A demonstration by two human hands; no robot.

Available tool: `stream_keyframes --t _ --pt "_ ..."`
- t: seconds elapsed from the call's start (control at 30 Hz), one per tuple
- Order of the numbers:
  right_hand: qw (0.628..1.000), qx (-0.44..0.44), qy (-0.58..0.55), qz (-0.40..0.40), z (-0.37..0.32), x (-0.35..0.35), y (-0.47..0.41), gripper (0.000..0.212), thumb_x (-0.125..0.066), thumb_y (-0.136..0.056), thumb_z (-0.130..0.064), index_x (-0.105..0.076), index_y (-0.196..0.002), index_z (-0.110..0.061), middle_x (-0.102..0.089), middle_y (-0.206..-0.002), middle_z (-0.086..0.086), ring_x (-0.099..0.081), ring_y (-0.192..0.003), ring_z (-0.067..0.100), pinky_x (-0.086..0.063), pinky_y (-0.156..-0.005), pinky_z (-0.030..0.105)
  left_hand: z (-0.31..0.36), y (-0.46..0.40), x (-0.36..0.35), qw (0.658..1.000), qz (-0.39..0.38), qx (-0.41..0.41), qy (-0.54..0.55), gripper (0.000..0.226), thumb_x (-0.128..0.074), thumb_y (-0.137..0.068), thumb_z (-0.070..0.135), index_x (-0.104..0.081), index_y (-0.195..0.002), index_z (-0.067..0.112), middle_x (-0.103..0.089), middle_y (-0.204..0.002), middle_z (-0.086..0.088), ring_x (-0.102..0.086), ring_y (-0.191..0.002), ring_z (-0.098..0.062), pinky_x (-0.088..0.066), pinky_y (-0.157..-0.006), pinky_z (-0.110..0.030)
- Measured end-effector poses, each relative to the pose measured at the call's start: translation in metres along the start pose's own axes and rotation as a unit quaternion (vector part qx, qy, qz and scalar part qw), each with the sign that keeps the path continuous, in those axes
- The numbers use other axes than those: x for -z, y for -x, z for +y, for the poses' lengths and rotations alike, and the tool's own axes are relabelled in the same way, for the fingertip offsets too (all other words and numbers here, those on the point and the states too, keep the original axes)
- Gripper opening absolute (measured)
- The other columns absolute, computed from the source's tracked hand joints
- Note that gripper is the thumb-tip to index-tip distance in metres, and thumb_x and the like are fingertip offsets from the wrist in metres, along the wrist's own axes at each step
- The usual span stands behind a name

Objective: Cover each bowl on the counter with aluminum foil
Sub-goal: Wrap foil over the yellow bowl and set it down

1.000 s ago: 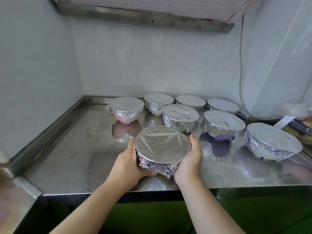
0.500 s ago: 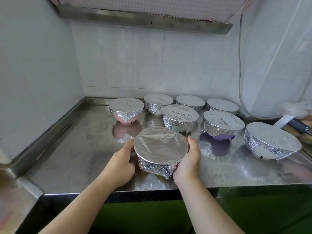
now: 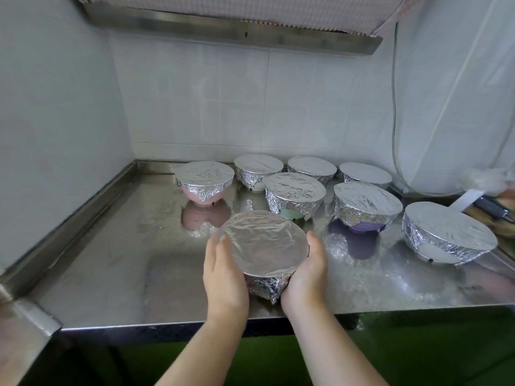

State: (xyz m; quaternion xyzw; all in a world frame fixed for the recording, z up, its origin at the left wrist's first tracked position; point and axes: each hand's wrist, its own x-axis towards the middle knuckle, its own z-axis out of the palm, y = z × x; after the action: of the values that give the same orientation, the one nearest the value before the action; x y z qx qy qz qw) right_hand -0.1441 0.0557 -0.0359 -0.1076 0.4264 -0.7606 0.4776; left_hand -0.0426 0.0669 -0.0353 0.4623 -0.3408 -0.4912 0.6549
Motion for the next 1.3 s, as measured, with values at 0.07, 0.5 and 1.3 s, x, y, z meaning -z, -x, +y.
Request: stream_keyframes --t 0.07,0.5,1.3 --pt "1.0 -0.005 -0.006 0.004 0.002 0.001 -0.001 0.054 -0.065 -0.089 -0.054 -0.076 -0.125 -0.015 -0.079 -0.117 0.009 -0.073 -0.115 0.032 -0.05 -0.112 0.055 -0.003 0.0 -0.004 0.999 0.023 0.018 0.013 0.038 -0.042 -0.107 0.037 -0.067 -0.134 0.03 -0.067 -0.133 0.017 -0.058 -0.129 -0.005 -0.042 -0.112 -0.031" --pt "0.99 0.017 0.127 -0.055 -0.02 0.014 -0.016 0.04 -0.057 -0.101 -0.047 -0.077 -0.107 -0.013 -0.081 -0.104 0.008 -0.074 -0.104 0.03 -0.054 -0.098 0.043 0.017 -0.026 0.02 0.998 -0.022 0.047 -0.027 0.04 -0.051 -0.097 0.051 -0.078 -0.114 0.027 -0.076 -0.118 0.003 -0.069 -0.112 -0.015 -0.05 -0.109 -0.054" --pt "0.82 0.01 0.5 -0.279 -0.06 -0.039 -0.069 0.049 -0.053 -0.103 -0.059 -0.077 -0.124 -0.022 -0.071 -0.137 -0.001 -0.071 -0.116 0.013 -0.058 -0.098 0.035 0.008 -0.025 0.017 0.998 -0.028 -0.006 -0.053 0.034 -0.044 -0.107 0.028 -0.07 -0.127 0.036 -0.071 -0.128 0.013 -0.062 -0.127 -0.01 -0.044 -0.115 -0.046"
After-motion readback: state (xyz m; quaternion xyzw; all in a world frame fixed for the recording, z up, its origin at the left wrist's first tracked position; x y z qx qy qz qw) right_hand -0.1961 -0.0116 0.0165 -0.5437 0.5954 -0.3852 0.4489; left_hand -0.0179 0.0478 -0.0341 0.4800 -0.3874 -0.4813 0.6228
